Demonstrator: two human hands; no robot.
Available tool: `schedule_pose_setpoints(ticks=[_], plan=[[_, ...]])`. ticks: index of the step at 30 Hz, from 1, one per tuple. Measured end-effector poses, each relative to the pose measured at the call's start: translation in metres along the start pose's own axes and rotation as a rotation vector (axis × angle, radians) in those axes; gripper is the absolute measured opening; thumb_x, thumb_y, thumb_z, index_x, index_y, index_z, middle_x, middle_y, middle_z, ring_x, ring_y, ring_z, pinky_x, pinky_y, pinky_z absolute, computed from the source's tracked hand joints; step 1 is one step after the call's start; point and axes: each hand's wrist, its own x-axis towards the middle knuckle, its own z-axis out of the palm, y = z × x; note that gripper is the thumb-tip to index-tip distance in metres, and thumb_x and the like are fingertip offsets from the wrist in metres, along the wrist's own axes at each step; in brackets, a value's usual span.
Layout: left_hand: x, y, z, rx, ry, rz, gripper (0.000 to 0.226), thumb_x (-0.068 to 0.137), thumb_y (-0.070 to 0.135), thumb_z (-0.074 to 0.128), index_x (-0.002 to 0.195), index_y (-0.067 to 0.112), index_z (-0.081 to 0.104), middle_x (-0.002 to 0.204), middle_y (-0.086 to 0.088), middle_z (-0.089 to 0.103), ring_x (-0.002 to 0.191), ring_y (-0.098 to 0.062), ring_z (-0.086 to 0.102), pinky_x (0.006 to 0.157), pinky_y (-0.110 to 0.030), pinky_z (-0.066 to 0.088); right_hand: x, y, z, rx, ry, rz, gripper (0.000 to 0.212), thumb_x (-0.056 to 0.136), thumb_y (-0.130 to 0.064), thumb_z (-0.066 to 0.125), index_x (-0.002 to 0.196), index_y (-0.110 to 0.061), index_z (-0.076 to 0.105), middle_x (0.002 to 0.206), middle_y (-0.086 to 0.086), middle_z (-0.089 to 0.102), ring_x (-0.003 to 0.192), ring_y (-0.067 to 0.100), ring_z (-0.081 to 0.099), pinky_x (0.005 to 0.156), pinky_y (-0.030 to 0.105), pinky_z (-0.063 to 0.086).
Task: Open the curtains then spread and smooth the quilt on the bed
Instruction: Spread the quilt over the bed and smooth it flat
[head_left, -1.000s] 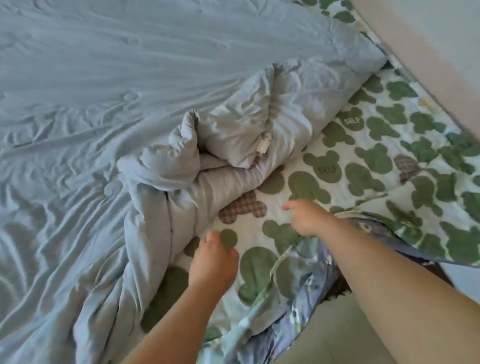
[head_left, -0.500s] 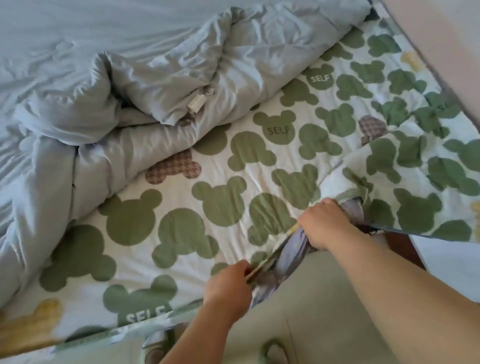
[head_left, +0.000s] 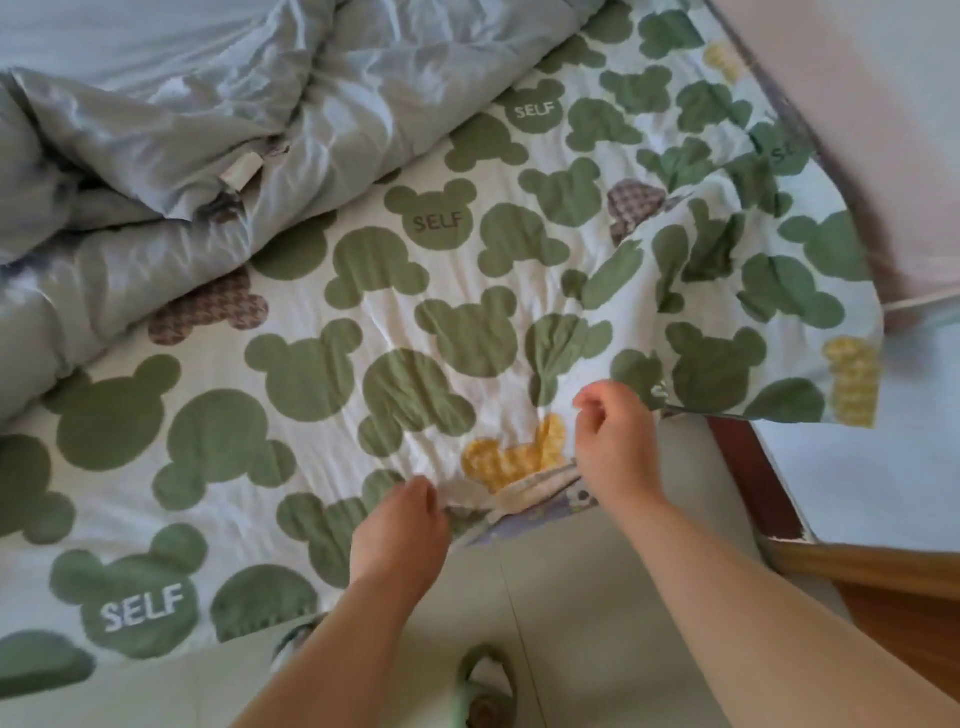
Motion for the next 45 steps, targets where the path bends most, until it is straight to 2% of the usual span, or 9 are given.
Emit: schedule_pose_setpoints(ticks=[3,6,14,20,29,33,37,41,45], plan=[[0.019,0.030,-0.004,-0.037,0.037,0.070,0.026,0.093,0.028,0.046,0.117,0.021,0.051,0.118,0.000,0.053,0.101,-0.020,0.055,0.074,-0.031,0.043,0.025,0.010,-0.017,0.034,0.204,0.238,0.023,0.094,-0.010,0.046,0.114,-0.007,0.058,0.118,0.012,0.054,0.094,0.023,0.053,0.077,0.026,0.037],[0.037,0.050,-0.005,0.014,-0.093,0.055,0.050,0.089,0.033,0.052,0.135,0.020,0.039,0.133,-0.003,0.043,0.119,-0.024,0.048,0.086,-0.033,0.043,0.054,0.033,-0.014,0.095,0.115,0.637,0.044,0.096,-0.029,0.046,0.133,-0.006,0.045,0.134,0.020,0.045,0.111,0.037,0.053,0.090,0.038,0.043],[0.065,0.061,-0.006,0.214,-0.264,0.023,0.061,0.086,0.041,0.058,0.137,0.022,0.029,0.132,-0.007,0.042,0.119,-0.031,0.049,0.092,-0.037,0.042,0.107,0.068,0.001,0.809,0.102,1.075,0.091,0.064,-0.044,0.081,0.138,-0.011,0.041,0.122,0.009,0.060,0.101,0.029,0.063,0.080,0.041,0.055],[0.076,0.064,-0.004,0.292,-0.294,-0.006,0.068,0.083,0.046,0.058,0.137,0.020,0.025,0.131,-0.008,0.042,0.117,-0.032,0.051,0.095,-0.040,0.043,0.118,0.070,-0.007,0.728,0.233,1.013,0.059,0.077,-0.032,0.071,0.130,-0.012,0.052,0.124,0.006,0.061,0.092,0.020,0.062,0.067,0.029,0.047],[0.056,0.102,0.007,0.387,-0.250,0.089,0.096,0.079,0.060,0.059,0.148,0.020,0.007,0.141,-0.010,0.026,0.127,-0.032,0.039,0.099,-0.040,0.041,0.110,0.087,-0.134,0.115,0.664,0.608,0.069,0.090,-0.008,0.047,0.152,-0.018,0.018,0.147,0.006,0.042,0.131,0.026,0.044,0.104,0.031,0.034],[0.053,0.127,0.028,0.396,-0.323,0.175,0.091,0.079,0.051,0.060,0.148,0.035,0.002,0.144,-0.010,0.019,0.130,-0.034,0.034,0.101,-0.044,0.039,0.087,0.130,-0.137,0.105,0.477,0.762,0.079,0.090,-0.006,0.046,0.151,-0.033,0.005,0.140,0.015,0.046,0.122,0.036,0.049,0.100,0.042,0.040],[0.049,0.134,0.045,0.414,-0.363,0.173,0.088,0.088,0.038,0.057,0.149,0.041,-0.007,0.148,-0.011,0.011,0.130,-0.034,0.034,0.102,-0.042,0.037,0.071,0.168,-0.119,0.115,0.149,1.108,0.096,0.083,-0.012,0.055,0.150,-0.026,-0.013,0.153,0.021,0.016,0.133,0.045,0.033,0.106,0.056,0.037],[0.041,0.128,0.056,0.316,-0.373,0.193,0.085,0.088,0.032,0.058,0.148,0.043,-0.001,0.145,-0.009,0.014,0.125,-0.034,0.042,0.097,-0.040,0.042,0.061,0.135,-0.100,-0.132,0.129,0.893,0.086,0.092,-0.014,0.049,0.151,-0.024,-0.013,0.146,0.020,0.016,0.122,0.041,0.040,0.095,0.045,0.043],[0.031,0.118,0.053,0.201,-0.364,0.253,0.068,0.090,0.028,0.055,0.144,0.044,0.016,0.143,-0.005,0.023,0.120,-0.030,0.046,0.088,-0.039,0.048,0.050,0.096,-0.068,-0.171,-0.049,0.659,0.082,0.091,-0.015,0.050,0.152,-0.026,-0.004,0.156,0.015,0.000,0.142,0.038,0.016,0.114,0.047,0.027]])
